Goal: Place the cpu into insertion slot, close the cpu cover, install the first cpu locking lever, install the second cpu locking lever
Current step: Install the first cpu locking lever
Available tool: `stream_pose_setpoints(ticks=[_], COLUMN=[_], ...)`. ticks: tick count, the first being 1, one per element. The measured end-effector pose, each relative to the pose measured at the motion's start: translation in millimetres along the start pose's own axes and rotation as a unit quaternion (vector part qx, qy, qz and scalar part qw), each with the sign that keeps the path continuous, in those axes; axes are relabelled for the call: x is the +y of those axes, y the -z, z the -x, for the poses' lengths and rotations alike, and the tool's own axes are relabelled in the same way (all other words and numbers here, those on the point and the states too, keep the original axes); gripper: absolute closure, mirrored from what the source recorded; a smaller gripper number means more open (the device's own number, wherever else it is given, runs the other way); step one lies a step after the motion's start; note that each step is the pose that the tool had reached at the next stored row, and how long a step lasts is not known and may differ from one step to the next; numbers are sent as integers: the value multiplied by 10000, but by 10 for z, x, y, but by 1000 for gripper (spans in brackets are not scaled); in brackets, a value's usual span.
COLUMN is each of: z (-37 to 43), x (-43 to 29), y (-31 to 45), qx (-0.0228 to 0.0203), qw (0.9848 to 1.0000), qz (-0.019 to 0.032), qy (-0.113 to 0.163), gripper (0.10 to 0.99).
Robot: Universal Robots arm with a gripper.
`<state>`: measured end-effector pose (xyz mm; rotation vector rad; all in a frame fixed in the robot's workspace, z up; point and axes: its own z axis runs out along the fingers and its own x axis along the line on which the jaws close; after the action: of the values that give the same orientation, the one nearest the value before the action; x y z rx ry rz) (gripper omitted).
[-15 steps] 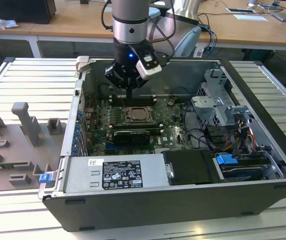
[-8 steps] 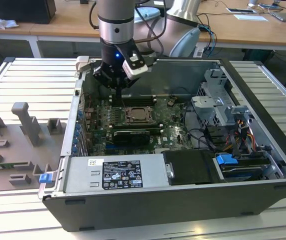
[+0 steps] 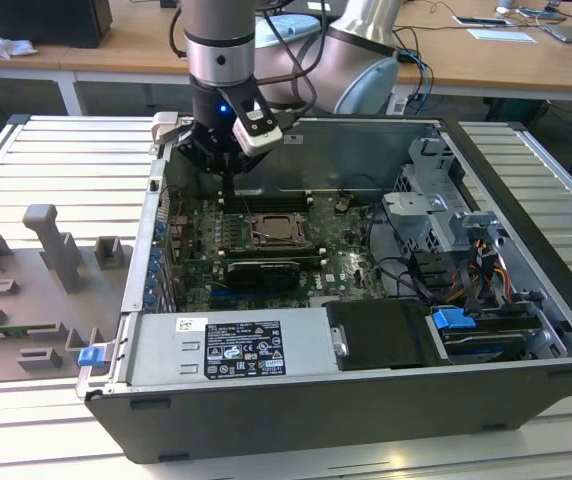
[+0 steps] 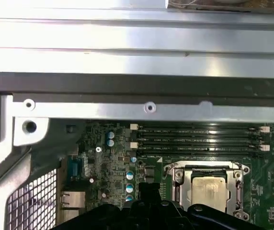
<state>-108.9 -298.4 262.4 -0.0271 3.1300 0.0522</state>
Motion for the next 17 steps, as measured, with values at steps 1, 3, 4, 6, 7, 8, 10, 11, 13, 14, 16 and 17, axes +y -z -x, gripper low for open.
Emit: stream_pose_setpoints(ticks=[1,3,4,6,7,8,10,11,13,14,16,17], z=[0,1,1,14,26,28,54,103,166,223,346,379], x=[28,79,91,100,100,100,100,99,98,97,94,94], y=[-7,-18,-21,-26,-26,-26,-29,-30,-32,-34,-42,-45], qx=[1,1,0,1,2,1,0,1,1,1,1,1], qw=[10000,10000,10000,10000,10000,10000,10000,10000,10000,10000,10000,10000], qz=[-1,0,-1,0,-1,-1,0,-1,0,-1,-1,0], qy=[1,-1,0,1,0,0,0,-1,1,-1,0,1], gripper=[980,980,980,980,980,980,980,980,980,980,980,980])
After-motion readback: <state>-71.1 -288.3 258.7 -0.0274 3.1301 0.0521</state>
